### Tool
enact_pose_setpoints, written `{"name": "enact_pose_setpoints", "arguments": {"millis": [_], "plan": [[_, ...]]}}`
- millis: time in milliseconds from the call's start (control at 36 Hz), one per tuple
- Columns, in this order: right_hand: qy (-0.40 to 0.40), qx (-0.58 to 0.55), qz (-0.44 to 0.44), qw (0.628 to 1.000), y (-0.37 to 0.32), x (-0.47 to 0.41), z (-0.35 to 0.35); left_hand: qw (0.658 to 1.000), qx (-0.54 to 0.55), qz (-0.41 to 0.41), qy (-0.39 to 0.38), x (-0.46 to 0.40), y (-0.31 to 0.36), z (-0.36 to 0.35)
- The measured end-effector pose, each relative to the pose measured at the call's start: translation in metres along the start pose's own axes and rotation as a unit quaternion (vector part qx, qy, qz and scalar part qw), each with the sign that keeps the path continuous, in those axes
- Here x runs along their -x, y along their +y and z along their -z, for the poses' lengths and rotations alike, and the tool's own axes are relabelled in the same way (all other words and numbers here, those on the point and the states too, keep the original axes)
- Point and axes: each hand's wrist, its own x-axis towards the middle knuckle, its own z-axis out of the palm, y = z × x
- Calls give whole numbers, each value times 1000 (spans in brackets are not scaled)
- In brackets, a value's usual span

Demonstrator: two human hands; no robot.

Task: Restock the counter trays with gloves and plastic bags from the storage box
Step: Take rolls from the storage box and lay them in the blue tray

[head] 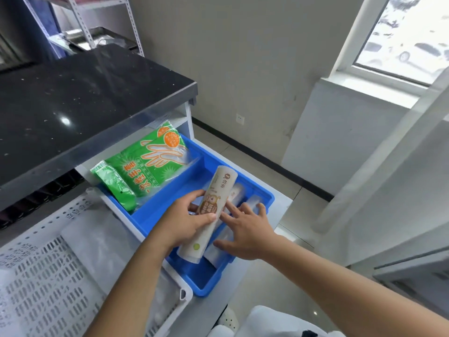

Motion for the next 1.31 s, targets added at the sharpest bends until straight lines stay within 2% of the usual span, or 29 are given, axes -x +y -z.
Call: {"name": "enact_pose_setpoints", "arguments": {"millis": [222,333,583,722,833,917,1000,1306], "plan": [[25,-80,14,996,14,4,1,999,-10,41,5,-15,-10,-2],[39,-66,25,997,16,7,3,999,-24,36,9,-16,-5,-10],[-15,-35,43,998,21,19,1,996,-87,-11,-18,-15,6,-25],[-9,-32,53,998,19,27,0,981,-191,-25,-27,-22,17,-39],[11,-25,48,999,18,35,1,973,-229,-34,-20,-26,24,-42],[9,-15,32,999,19,42,4,961,-273,-50,2,-22,23,-46],[14,-9,30,999,18,45,5,933,-347,-79,46,-14,20,-52],[26,-59,77,995,27,48,9,915,-392,-53,76,-12,23,-67]]}}
